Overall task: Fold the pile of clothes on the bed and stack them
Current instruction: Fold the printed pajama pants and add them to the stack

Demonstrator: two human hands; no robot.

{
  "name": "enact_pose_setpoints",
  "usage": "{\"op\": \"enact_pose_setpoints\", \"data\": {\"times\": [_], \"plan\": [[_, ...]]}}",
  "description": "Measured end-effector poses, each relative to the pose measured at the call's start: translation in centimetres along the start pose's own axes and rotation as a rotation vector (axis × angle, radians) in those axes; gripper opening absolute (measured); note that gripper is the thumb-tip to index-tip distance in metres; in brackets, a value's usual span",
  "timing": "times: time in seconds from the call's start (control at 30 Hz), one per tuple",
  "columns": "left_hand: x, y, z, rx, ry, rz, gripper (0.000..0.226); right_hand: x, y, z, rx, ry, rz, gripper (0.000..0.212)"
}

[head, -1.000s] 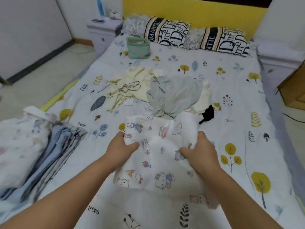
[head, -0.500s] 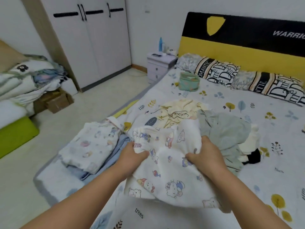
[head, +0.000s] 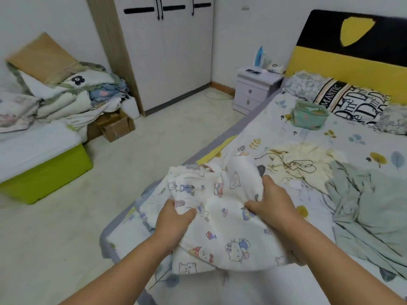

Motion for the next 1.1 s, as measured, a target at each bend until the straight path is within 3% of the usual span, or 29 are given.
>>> {"op": "enact_pose_setpoints", "data": {"times": [0.3, 0.57, 0.77, 0.87, 0.93, 1.03, 1.1], "plan": [[2.2, -6.0, 5.2, 0.161, 0.132, -0.195, 0.03, -7.8, -5.3, 8.9, 0.209, -0.151, -0.119, 0.041], [-0.1, -10.6, 8.6, 0.256, 0.317, -0.313, 0.03, -15.1, -5.8, 16.5, 0.347, -0.308, -0.242, 0.046], [-2.3, -13.8, 9.8, 0.371, 0.41, -0.314, 0.031, -20.1, -5.1, 20.7, 0.395, -0.324, -0.319, 0.043], [-2.6, -15.5, 9.8, 0.487, 0.396, -0.194, 0.051, -22.0, -3.6, 21.0, 0.425, -0.18, -0.646, 0.056], [-1.6, -15.3, 9.8, 0.463, 0.45, -0.054, 0.072, -22.7, -3.0, 20.7, 0.413, -0.065, -0.774, 0.063], [0.2, -12.9, 10.2, 0.156, 0.571, 0.424, 0.101, -23.8, -3.1, 19.3, 0.403, 0.001, -0.803, 0.072], [-0.1, -10.5, 10.6, -0.148, 0.568, 0.733, 0.091, -24.2, -2.9, 17.9, 0.371, 0.05, -0.744, 0.072]]}}
Point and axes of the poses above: each hand's wrist, its own z-axis towards the middle knuckle, its own x-axis out of the back of the hand, y = z × x, the point moved 6 cm from there along z, towards the middle knuckle, and after that the axes turned 7 degrees about z, right-handed, at the moved point
